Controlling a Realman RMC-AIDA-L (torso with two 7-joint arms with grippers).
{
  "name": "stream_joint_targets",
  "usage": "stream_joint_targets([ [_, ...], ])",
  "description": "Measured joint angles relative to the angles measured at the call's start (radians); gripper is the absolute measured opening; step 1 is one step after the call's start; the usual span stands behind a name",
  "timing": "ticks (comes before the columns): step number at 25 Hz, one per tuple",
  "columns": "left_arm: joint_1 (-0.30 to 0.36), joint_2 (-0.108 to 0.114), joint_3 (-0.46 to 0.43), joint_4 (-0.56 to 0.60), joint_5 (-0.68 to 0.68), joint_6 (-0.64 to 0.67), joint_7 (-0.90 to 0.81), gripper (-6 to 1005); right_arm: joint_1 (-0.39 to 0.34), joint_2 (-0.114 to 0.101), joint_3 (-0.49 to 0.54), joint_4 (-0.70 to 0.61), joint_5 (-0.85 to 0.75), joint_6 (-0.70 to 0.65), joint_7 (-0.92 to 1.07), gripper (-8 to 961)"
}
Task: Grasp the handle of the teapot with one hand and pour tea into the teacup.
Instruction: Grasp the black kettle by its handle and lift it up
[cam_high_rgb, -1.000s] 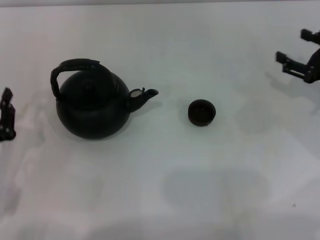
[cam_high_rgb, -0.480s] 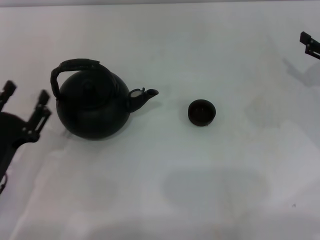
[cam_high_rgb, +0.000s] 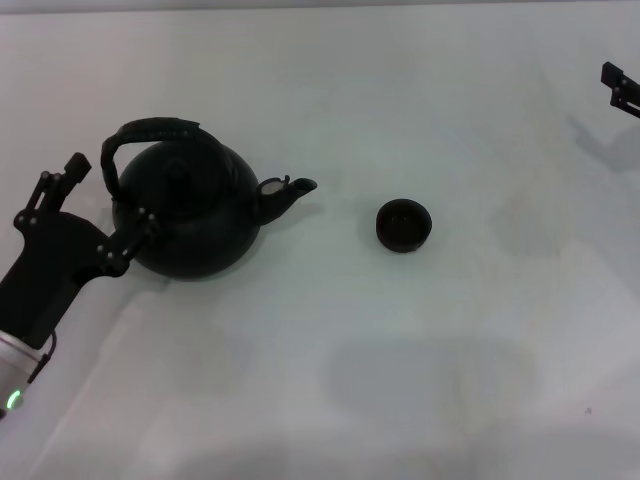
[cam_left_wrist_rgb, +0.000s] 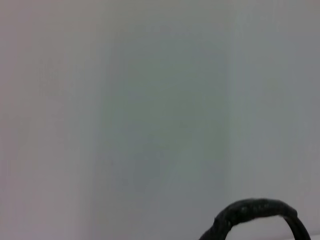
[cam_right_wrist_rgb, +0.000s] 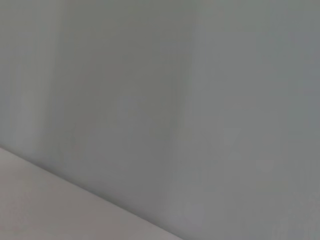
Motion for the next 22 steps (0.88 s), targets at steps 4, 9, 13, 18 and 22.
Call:
stream_joint_targets([
  [4, 0.008, -0.005, -0.008, -0.007, -0.006, -0.020, -0.001, 888, 0.000, 0.002, 0.002, 0.002, 0.001, -0.004, -0.001, 865],
  [9, 0.006, -0.001, -0.013, -0.014, -0.010, -0.046, -0.051, 873, 0.002, 0.004, 0.002, 0.007, 0.001, -0.016, -0.001, 865],
  [13, 0.002, 0.000, -0.012, -0.009, -0.009, -0.060, -0.063, 859, 0.001, 0.010, 0.004, 0.007, 0.001, -0.014, 0.000, 865],
  [18, -0.010, 0.000, -0.013, -0.008, -0.010, -0.074, -0.065, 663, -0.002, 0.023, 0.013, 0.008, 0.001, -0.016, -0.002, 865],
  [22, -0.014, -0.001, -0.013, -0.008, -0.005, -0.074, -0.065, 585, -0.002, 0.025, 0.013, 0.009, 0.001, -0.020, -0.002, 865],
])
